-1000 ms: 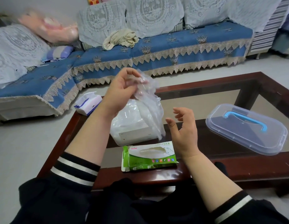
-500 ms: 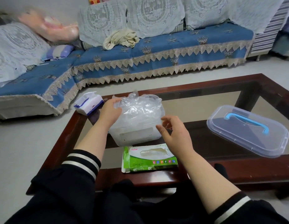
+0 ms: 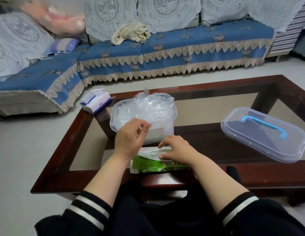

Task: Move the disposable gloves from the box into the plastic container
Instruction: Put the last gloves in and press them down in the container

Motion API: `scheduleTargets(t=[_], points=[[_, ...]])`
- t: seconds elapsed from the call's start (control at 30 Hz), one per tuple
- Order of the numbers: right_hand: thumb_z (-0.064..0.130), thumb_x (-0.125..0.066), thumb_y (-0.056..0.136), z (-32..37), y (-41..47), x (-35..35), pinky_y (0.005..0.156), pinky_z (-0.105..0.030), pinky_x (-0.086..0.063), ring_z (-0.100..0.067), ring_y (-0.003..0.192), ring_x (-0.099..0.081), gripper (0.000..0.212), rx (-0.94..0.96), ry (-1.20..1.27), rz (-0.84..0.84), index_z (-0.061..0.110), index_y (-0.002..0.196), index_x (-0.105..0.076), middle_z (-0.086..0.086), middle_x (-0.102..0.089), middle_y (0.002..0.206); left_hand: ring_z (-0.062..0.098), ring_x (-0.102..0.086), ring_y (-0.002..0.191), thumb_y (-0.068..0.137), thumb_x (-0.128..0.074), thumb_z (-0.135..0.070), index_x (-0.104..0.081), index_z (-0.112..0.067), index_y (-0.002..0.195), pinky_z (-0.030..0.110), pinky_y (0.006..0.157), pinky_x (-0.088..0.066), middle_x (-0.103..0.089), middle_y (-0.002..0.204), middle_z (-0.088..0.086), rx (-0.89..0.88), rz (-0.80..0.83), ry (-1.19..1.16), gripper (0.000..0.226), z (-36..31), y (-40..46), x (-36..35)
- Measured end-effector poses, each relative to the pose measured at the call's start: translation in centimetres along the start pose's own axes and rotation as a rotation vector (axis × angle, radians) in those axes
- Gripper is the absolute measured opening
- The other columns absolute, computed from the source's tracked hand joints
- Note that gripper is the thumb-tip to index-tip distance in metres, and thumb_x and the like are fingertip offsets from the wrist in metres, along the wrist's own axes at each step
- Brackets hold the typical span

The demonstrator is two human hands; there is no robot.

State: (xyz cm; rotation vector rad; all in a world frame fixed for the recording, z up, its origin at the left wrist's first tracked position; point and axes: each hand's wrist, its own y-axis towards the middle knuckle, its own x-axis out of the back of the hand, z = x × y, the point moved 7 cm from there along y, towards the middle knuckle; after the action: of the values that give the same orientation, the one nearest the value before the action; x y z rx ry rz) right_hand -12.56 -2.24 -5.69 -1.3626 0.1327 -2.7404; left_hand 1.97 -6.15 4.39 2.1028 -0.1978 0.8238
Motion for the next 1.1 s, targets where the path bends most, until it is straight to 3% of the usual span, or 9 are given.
scheduleTargets(t=[0.1, 0.17, 0.23, 0.43, 0.8, 0.87, 0.97, 1.03, 1.1], points=[[0.042, -0.07, 0.079, -0.1, 0.3, -0.4, 0.089, -0.033, -0.031, -0.017, 0.114, -0.042, 0.015, -0.033, -0.04, 0.015, 0.037, 0.089, -0.06, 0.007, -0.053, 0.116, 0.003, -0.06, 0.095, 0.075, -0.07, -0.051, -0.068, -0.027, 0.107, 0.025, 0.084, -0.05, -0.065, 0.1, -0.015, 0.379, 0.434, -0.115, 0.039, 2.5, -3.6, -4.5], [0.041, -0.069, 0.08, -0.2, 0.4, -0.4, 0.089, -0.033, -0.033, -0.017, 0.11, -0.044, 0.011, -0.05, -0.038, -0.003, 0.036, 0.081, -0.059, 0.007, -0.054, 0.111, 0.006, -0.049, 0.123, 0.068, -0.076, -0.054, -0.051, -0.029, 0.135, 0.032, 0.103, -0.043, -0.058, 0.128, -0.013, 0.44, 0.667, -0.049, 0.076, 3.3, -5.7, -6.5], [0.039, -0.069, 0.08, -0.3, 0.5, -0.4, 0.089, -0.034, -0.038, -0.017, 0.106, -0.047, 0.012, -0.075, -0.03, -0.02, 0.034, 0.076, -0.059, 0.007, -0.055, 0.106, 0.01, -0.039, 0.131, 0.069, -0.078, -0.052, -0.037, -0.03, 0.144, 0.033, 0.11, -0.034, -0.05, 0.139, -0.012, 0.429, 0.758, 0.008, 0.088, 3.4, -6.7, -7.1], [0.031, -0.061, 0.09, 0.5, 0.7, 0.9, 0.073, -0.032, -0.04, -0.018, 0.093, -0.053, 0.017, -0.039, 0.025, -0.167, 0.023, 0.075, -0.058, 0.004, -0.059, 0.089, 0.013, -0.041, 0.126, 0.073, -0.08, -0.037, -0.034, -0.035, 0.143, 0.034, 0.107, -0.032, -0.053, 0.133, -0.012, 0.451, 0.733, 0.05, 0.084, 3.4, -6.8, -7.0], [0.021, -0.05, 0.093, 1.3, -4.4, 7.6, 0.083, -0.015, -0.042, -0.009, 0.093, -0.053, 0.024, 0.292, 0.366, -0.987, 0.004, 0.092, -0.066, 0.003, -0.057, 0.099, 0.01, -0.043, 0.119, 0.074, -0.08, -0.033, -0.043, -0.029, 0.134, 0.031, 0.104, -0.035, -0.055, 0.12, -0.015, 0.499, 0.744, 0.004, 0.07, 3.7, -7.0, -6.9], [0.02, -0.05, 0.093, 1.1, -4.8, 8.0, 0.081, -0.01, -0.041, 0.001, 0.092, -0.05, 0.024, 0.298, 0.396, -1.015, 0.001, 0.091, -0.066, 0.004, -0.053, 0.099, 0.008, -0.049, 0.113, 0.078, -0.077, -0.027, -0.051, -0.03, 0.123, 0.02, 0.096, -0.039, -0.057, 0.106, -0.019, 0.528, 0.661, -0.097, 0.052, 3.6, -6.6, -6.5], [0.021, -0.051, 0.093, 0.9, -4.6, 8.0, 0.081, -0.007, -0.038, 0.011, 0.093, -0.047, 0.025, 0.311, 0.389, -0.996, 0.001, 0.09, -0.066, 0.004, -0.051, 0.098, 0.005, -0.061, 0.088, 0.095, -0.058, -0.017, -0.06, -0.021, 0.102, 0.012, 0.079, -0.043, -0.066, 0.082, -0.018, 0.653, 0.304, -0.381, 0.008, 3.5, -4.9, -4.4], [0.024, -0.051, 0.093, 0.8, -4.3, 7.8, 0.078, -0.012, -0.041, 0.004, 0.089, -0.048, 0.026, 0.311, 0.386, -0.977, 0.004, 0.09, -0.066, 0.005, -0.051, 0.098, 0.009, -0.066, 0.081, 0.103, -0.04, -0.029, -0.063, -0.021, 0.106, 0.025, 0.079, -0.048, -0.07, 0.081, -0.006, 0.744, 0.139, -0.639, 0.025, 2.7, -3.9, -3.1], [0.029, -0.05, 0.093, 0.8, -4.1, 7.7, 0.074, -0.019, -0.044, -0.004, 0.088, -0.05, 0.028, 0.302, 0.367, -0.955, 0.006, 0.091, -0.067, 0.005, -0.051, 0.099, 0.021, -0.07, 0.088, 0.095, -0.025, -0.055, -0.059, -0.024, 0.115, 0.035, 0.082, -0.053, -0.073, 0.089, 0.012, 0.788, 0.18, -0.8, 0.051, 1.1, -3.2, -2.8]])
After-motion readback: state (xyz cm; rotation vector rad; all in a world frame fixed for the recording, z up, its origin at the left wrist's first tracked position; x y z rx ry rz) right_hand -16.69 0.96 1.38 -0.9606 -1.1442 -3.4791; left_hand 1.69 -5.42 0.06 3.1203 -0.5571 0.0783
